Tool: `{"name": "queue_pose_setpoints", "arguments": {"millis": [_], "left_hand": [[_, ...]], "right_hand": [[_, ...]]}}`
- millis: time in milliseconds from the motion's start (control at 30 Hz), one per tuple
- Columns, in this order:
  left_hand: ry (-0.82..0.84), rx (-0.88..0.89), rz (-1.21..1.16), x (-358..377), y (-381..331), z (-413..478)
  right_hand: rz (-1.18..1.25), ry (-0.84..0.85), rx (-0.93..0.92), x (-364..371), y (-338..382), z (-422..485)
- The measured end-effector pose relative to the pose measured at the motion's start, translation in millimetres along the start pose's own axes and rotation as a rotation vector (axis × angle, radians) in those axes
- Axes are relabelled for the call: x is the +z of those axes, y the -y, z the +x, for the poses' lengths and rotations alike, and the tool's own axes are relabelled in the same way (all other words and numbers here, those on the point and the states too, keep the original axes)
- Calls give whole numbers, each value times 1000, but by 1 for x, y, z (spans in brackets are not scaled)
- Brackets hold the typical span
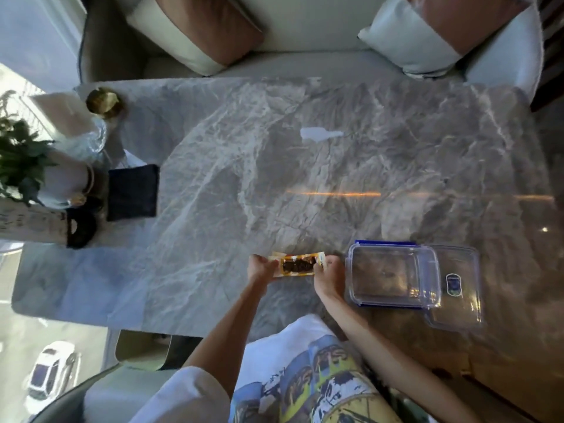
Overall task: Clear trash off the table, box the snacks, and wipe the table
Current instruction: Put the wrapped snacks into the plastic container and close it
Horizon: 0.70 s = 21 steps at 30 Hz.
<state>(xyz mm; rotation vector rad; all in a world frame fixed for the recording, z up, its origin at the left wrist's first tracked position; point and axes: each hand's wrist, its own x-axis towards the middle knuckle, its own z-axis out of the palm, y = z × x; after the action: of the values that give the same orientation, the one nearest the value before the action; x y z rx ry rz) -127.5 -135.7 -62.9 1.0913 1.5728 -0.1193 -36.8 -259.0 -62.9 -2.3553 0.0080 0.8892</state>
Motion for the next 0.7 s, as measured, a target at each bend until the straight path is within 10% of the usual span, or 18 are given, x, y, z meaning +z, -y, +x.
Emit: {"name": "queue_pose_setpoints", "arguments": {"millis": [200, 700], "left_hand": [[144, 62, -313, -38, 18, -17], [356, 420, 53, 96, -30, -100]], "right_hand": [[229, 119, -53, -11, 11, -6], [216, -165, -154, -180, -59, -3]]}}
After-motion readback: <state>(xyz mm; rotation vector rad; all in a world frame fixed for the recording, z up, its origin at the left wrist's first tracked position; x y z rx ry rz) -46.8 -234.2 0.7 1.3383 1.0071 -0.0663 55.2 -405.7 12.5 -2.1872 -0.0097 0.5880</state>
